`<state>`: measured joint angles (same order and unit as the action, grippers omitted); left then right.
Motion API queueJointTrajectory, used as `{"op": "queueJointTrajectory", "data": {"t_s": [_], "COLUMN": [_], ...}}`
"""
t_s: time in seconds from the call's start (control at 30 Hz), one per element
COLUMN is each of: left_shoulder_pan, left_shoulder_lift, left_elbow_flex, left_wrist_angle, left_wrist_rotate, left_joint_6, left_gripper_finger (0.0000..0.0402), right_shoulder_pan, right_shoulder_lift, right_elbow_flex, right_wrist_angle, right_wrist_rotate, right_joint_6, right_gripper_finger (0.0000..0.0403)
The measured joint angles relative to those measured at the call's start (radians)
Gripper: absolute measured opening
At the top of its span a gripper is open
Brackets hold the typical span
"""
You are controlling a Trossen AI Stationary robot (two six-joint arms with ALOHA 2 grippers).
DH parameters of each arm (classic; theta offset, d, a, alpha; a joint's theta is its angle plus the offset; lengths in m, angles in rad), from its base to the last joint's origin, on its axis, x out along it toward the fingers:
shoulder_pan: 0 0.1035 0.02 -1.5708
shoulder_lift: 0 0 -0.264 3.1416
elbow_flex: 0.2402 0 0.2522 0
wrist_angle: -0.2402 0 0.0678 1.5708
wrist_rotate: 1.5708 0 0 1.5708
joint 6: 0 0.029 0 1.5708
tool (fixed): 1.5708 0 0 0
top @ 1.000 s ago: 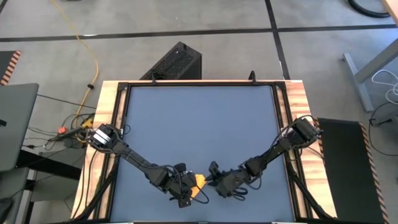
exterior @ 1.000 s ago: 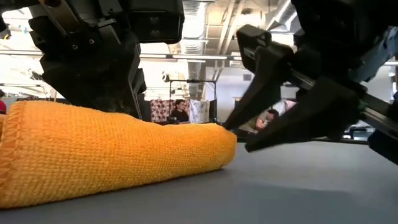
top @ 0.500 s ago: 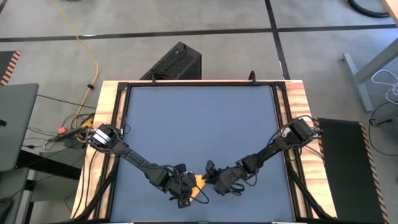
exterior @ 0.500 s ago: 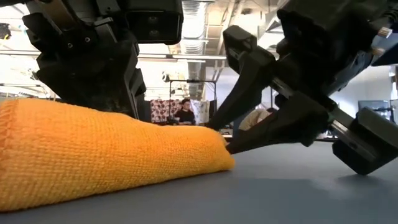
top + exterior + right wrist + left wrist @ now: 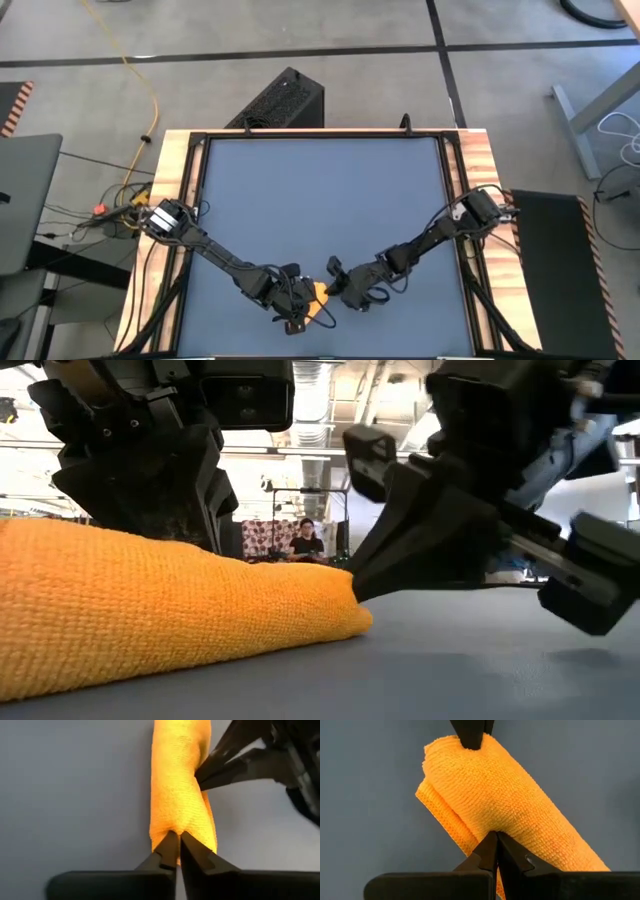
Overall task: Roll towel into tight, uniform cylinder
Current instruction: Roll the orange microfiber towel
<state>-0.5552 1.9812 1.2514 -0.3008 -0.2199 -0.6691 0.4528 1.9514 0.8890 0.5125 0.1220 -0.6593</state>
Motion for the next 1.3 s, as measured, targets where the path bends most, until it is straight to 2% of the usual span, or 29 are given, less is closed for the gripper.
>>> {"op": "queueJointTrajectory", "data": {"t_s": [0.1, 0.23, 0.53, 0.83, 1.13, 1.3], "left_shoulder_pan": [0.0, 0.0, 0.001, 0.003, 0.025, 0.044], "left_shoulder_lift": [0.0, 0.0, 0.0, 0.0, -0.001, -0.005], "left_elbow_flex": [0.0, 0.0, 0.0, 0.0, 0.0, 0.004], "left_wrist_angle": [0.0, 0.0, 0.002, 0.0, 0.005, -0.036], "left_wrist_rotate": [0.0, 0.003, -0.002, -0.018, -0.045, 0.006], "left_joint_6": [0.002, 0.014, 0.069, 0.137, 0.217, 0.196], "left_gripper_finger": [0.0, 0.0, 0.0, 0.0, 0.0, 0.0], "right_shoulder_pan": [-0.015, -0.036, -0.109, -0.194, -0.221, -0.221], "right_shoulder_lift": [0.0, 0.0, 0.0, 0.001, 0.089, 0.151], "right_elbow_flex": [0.0, 0.027, 0.153, 0.173, 0.208, 0.271], "right_wrist_angle": [0.001, -0.05, -0.29, -0.303, -0.274, -0.337], "right_wrist_rotate": [-0.047, -0.111, -0.294, -0.389, -0.396, -0.39], "right_joint_6": [0.089, 0.245, 0.549, 0.706, 0.781, 0.792], "right_gripper_finger": [0.0013, 0.0016, 0.0012, 0.0012, 0.0012, 0.0012]}}
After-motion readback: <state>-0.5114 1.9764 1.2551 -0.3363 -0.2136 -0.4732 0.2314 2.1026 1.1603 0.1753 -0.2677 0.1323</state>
